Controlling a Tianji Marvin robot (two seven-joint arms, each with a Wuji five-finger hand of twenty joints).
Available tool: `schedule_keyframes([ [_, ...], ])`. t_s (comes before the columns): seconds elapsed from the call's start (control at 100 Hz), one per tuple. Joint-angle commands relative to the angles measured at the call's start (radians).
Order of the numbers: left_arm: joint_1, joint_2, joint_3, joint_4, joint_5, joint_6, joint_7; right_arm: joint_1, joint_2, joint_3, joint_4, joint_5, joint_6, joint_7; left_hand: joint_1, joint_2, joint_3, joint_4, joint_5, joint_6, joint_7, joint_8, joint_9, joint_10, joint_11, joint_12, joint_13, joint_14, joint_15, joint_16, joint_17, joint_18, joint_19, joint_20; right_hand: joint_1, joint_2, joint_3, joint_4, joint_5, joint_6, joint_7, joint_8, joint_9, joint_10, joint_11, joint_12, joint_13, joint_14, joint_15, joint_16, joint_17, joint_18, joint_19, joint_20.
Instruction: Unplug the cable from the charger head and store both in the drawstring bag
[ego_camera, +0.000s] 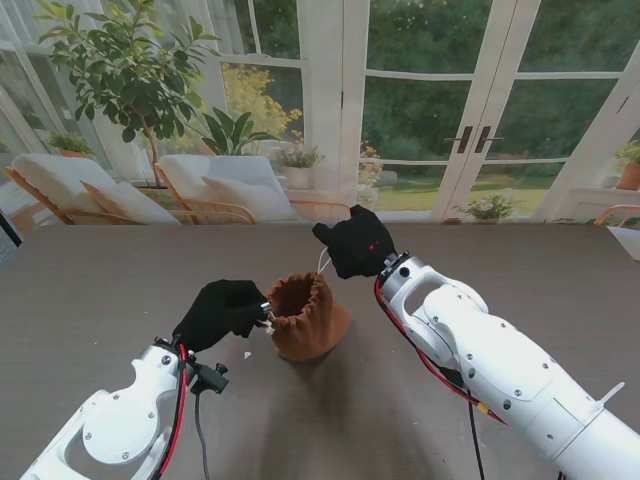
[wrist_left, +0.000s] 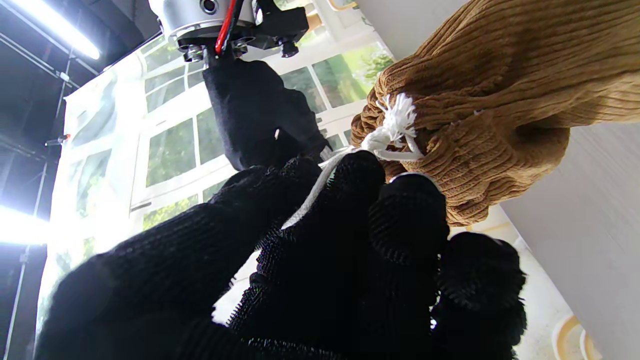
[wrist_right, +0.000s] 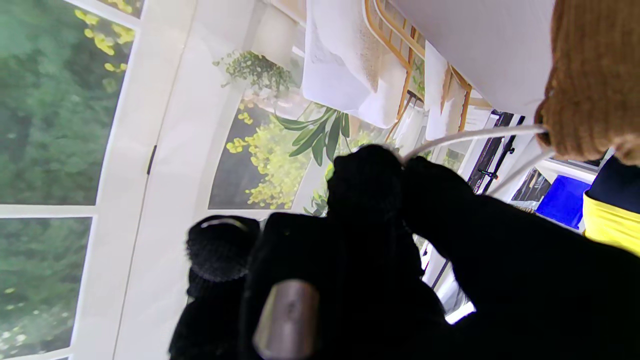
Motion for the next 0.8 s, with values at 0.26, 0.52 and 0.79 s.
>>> schedule_keyframes([
  [0.26, 0.011, 0.002, -0.015, -0.035, -0.008, 0.006, -0.029, 0.016, 0.007, -0.018, 0.019, -0.021, 0.016, 0.043, 0.071, 0.019, 0.007, -0.019, 0.032, -0.068, 0.145, -0.007, 0.033, -0.019, 0.023, 0.034, 0.012, -0.07, 0.017, 0.024, 0.003, -0.028, 0.038, -0.019, 0.035, 0.019, 0.038, 0.011, 0.026, -0.02, 0.002, 0.022, 0.083, 0.09, 0.018, 0.021, 0.015, -0.217, 0.052, 0.015, 0.496, -0.031, 0.061, -0.006],
  [0.52, 0.028, 0.006, -0.029, -0.058, -0.009, -0.006, -0.043, 0.02, 0.017, -0.012, 0.012, -0.047, 0.018, 0.088, 0.074, 0.018, 0.004, -0.018, 0.03, -0.071, 0.145, -0.013, 0.033, -0.023, 0.023, 0.047, 0.013, -0.074, 0.018, 0.028, 0.003, -0.03, 0.036, -0.02, 0.037, 0.02, 0.037, 0.01, 0.029, -0.023, -0.001, 0.024, 0.082, 0.092, 0.019, 0.022, 0.015, -0.22, 0.051, 0.017, 0.496, -0.037, 0.06, -0.005],
  [0.79, 0.055, 0.008, -0.057, -0.096, -0.009, -0.018, -0.046, 0.047, 0.028, -0.023, 0.03, -0.071, -0.005, 0.118, 0.076, 0.018, 0.004, -0.018, 0.029, -0.073, 0.147, -0.016, 0.034, -0.024, 0.021, 0.054, 0.013, -0.077, 0.017, 0.03, 0.003, -0.034, 0.032, -0.021, 0.037, 0.028, 0.03, 0.01, 0.027, -0.045, -0.008, 0.035, 0.08, 0.087, 0.016, 0.025, 0.015, -0.222, 0.047, 0.017, 0.495, -0.04, 0.051, -0.007],
])
